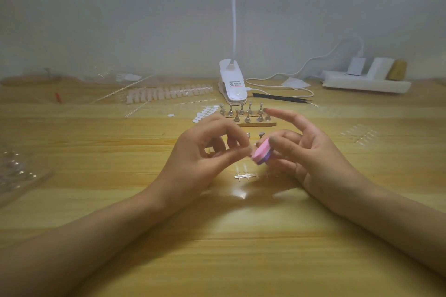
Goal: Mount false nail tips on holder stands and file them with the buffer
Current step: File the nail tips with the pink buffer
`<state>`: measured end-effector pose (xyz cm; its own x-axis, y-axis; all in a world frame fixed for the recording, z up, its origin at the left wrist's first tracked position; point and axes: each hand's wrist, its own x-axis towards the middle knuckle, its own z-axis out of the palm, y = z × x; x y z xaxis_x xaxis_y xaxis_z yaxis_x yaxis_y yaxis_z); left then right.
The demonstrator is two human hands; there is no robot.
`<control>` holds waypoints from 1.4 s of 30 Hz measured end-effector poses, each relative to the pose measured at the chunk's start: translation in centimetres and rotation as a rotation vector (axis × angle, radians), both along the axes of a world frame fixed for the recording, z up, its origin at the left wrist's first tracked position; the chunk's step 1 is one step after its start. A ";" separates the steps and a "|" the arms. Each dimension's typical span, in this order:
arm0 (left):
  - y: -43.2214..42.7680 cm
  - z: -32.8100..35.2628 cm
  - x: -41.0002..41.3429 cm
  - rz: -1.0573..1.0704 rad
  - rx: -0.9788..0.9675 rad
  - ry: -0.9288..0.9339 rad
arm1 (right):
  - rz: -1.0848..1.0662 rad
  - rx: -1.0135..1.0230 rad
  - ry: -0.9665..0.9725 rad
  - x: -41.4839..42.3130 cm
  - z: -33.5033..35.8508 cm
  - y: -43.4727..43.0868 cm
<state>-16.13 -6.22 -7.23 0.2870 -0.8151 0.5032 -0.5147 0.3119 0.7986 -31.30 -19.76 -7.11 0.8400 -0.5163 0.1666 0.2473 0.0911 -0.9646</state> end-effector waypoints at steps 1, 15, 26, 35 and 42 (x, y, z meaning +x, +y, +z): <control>0.0 0.0 0.0 0.006 -0.002 0.004 | 0.004 0.010 0.006 0.0 0.1 0.1; 0.0 0.3 -0.3 -0.017 0.008 -0.066 | -0.034 -0.005 0.010 0.0 -0.1 -0.1; 0.1 0.3 -0.4 -0.032 0.011 -0.087 | 0.109 -0.136 0.029 0.1 -0.1 0.5; 0.1 0.2 -0.2 -0.025 0.009 -0.077 | -0.022 -0.150 -0.018 0.0 0.1 0.5; 0.1 0.2 -0.3 -0.027 0.024 -0.071 | -0.056 -0.178 -0.021 0.1 0.1 0.3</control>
